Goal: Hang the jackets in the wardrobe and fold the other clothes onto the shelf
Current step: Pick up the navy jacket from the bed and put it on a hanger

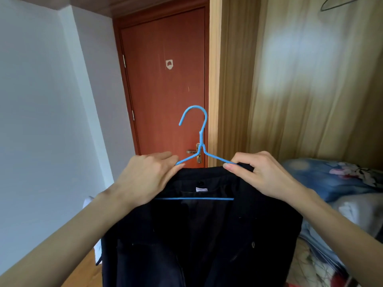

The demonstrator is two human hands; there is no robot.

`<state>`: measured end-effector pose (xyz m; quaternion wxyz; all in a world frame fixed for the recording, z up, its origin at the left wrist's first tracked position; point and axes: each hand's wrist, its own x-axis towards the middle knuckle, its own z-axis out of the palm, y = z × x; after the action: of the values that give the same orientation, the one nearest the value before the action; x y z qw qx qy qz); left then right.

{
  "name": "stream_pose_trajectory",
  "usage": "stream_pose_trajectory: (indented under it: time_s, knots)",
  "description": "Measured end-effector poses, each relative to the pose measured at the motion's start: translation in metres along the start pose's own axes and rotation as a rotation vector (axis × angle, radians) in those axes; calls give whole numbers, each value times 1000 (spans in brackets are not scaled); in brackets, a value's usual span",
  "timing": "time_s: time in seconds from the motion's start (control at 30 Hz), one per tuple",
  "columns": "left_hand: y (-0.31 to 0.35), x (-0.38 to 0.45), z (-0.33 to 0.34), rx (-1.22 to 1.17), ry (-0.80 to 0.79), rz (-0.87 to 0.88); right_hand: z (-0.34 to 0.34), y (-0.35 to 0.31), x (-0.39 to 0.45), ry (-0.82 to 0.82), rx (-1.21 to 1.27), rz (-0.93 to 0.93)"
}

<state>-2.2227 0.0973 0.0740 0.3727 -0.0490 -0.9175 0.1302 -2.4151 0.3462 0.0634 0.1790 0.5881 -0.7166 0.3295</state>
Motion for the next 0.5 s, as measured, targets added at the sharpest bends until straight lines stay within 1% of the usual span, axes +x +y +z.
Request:
stream_pose_trajectory:
  time_s: [0.07,0.13,0.17,0.23,0.33,0.43,0.5]
  knots:
    - [11,8,5,-28,9,-44,-13,6,-3,-1,-166,-1]
    - [24,21,12,-145,-5,-99,-24,12,-8,25,-311,30]
    - [30,29,16,-205,5,-112,-28,15,-12,47,-341,53]
    - [41,47,21,-316,18,-125,-39,23,-19,75,-326,97]
    - [54,76,25,-441,6,-100,-61,34,-24,90,-251,104]
    - [63,105,31,-474,61,-55,-86,43,-29,113,-168,129]
    - [73,128,36,-489,95,-21,-107,51,-33,131,-173,144]
